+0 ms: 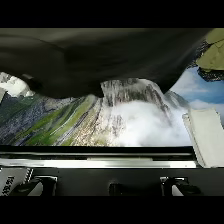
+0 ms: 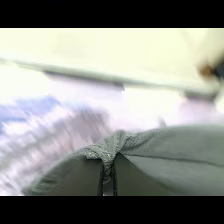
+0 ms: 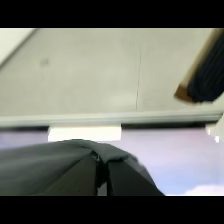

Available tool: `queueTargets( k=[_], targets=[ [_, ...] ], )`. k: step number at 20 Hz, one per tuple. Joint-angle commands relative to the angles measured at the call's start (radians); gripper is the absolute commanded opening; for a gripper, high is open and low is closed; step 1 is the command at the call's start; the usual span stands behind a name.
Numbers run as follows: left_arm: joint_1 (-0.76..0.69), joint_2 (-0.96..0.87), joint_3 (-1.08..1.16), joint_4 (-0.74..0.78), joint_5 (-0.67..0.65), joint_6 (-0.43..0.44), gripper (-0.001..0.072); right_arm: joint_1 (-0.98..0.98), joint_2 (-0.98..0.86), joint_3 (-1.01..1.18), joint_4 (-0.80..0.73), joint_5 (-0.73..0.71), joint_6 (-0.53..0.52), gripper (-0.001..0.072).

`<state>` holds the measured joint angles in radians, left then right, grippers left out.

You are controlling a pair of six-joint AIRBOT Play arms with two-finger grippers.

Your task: Fold the clothes and pants, and hang the long-sleeved shirts on hangers.

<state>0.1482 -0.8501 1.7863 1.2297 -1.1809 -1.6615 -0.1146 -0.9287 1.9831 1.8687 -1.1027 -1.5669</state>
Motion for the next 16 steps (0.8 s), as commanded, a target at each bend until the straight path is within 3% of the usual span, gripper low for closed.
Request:
queueTargets(
  k=[1, 5, 8, 13, 16],
  targets=[
    [0.000, 0.134, 0.073, 0.209, -0.024, -0.135, 0.0017, 0.002, 0.156, 0.040, -0.058, -0.010, 0.059, 0.0028],
    [0.000, 0.209, 0.072, 0.354, -0.029, -0.135, 0.0017, 0.002, 0.222, 0.040, -0.131, -0.014, 0.152, 0.0028],
    [0.000, 0.184, 0.042, 0.352, -0.028, -0.134, 0.0018, 0.002, 0.174, 0.040, -0.126, -0.087, 0.177, 0.0028],
    [0.000, 0.045, -0.220, 0.235, -0.018, -0.021, 0.0018, 0.002, -0.098, 0.021, -0.114, -0.305, 0.179, 0.0029],
    [0.000, -0.114, -0.408, 0.143, 0.070, 0.043, 0.0018, 0.002, -0.334, -0.026, -0.108, -0.337, 0.171, 0.0029]
  ],
)
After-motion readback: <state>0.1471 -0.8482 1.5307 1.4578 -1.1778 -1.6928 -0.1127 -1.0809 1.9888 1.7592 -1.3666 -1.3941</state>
